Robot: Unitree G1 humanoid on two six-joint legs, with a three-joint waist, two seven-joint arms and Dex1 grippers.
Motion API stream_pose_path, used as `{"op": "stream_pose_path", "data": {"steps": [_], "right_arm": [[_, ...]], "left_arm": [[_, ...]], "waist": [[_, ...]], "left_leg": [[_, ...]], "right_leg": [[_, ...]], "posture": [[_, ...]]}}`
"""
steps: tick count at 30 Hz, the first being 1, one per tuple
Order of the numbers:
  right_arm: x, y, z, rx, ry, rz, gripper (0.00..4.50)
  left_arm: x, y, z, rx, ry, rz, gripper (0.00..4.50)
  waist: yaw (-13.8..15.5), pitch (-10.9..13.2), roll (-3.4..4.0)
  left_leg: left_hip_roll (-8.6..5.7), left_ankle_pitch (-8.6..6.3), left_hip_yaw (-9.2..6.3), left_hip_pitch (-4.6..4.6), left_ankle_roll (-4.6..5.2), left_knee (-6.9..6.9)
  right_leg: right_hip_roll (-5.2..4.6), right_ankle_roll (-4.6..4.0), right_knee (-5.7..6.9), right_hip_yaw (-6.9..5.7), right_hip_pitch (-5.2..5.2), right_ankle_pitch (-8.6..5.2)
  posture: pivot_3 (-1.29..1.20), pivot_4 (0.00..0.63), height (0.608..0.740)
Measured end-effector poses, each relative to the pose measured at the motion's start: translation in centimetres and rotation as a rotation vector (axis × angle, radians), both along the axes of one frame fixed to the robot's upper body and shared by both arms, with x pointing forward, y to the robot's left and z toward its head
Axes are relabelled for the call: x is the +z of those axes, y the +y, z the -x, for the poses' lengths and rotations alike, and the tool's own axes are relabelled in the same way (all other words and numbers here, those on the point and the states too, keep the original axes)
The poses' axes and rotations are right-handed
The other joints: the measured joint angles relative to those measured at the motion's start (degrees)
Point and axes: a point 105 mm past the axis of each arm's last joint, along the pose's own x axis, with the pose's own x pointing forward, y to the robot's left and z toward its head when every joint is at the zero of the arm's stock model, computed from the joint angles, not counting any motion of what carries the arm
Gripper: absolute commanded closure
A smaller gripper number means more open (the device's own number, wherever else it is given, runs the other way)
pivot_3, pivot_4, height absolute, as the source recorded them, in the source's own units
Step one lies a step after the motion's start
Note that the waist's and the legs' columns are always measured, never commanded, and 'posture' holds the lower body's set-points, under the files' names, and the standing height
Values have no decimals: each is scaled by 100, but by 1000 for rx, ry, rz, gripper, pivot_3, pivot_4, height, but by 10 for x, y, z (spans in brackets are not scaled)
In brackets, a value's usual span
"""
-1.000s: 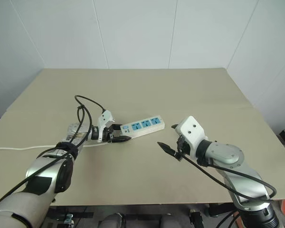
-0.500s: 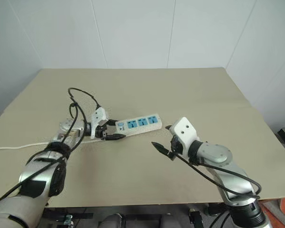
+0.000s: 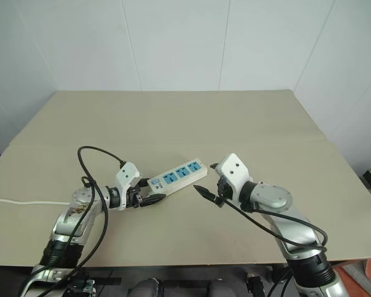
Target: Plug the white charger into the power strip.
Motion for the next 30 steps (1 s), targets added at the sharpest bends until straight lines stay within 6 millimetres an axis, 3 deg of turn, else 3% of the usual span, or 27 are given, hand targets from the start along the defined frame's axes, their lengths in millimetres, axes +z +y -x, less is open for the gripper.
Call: {"op": "stream_pose_path", "data": {"steps": [1,3,12,17,24,30], "right_arm": [[0,0,0,-2,0,2,0],[-2,-2,0,-8,3,8,0],[0,-11,3,-42,-14,14,0],[1,-16,2,-55,-15,23,0],[5,-14,0,-39,-27,28,0],[7,-17,-2,-50,-40,34,0]], "left_arm": [[0,-1,0,5,2,2,490],[-1,-5,1,-7,12,21,14],[8,-14,6,-96,-17,143,14],[0,3,20,-154,-55,162,14],[-2,40,6,-125,-190,280,14],[-7,39,8,-252,-242,362,14]], "waist": [[-1,0,0],[4,0,0],[2,0,0],[-36,0,0],[15,0,0],[12,0,0]], "left_leg": [[0,0,0,-1,0,-2],[-1,0,-1,-8,0,-5],[-3,0,0,-8,0,-2],[-1,0,6,3,0,-15],[-2,0,5,2,0,-4],[-2,0,6,-18,0,-5]], "right_leg": [[0,-12,-1,0,-1,7],[0,-12,-3,0,-5,7],[-2,-12,-4,0,-6,7],[-2,-16,-5,7,-5,6],[-2,-16,-6,3,-2,6],[-3,-15,-18,2,-8,6]], "posture": [[0,150,740],[0,150,740],[0,150,740],[0,150,740],[0,150,740],[0,150,740]]}}
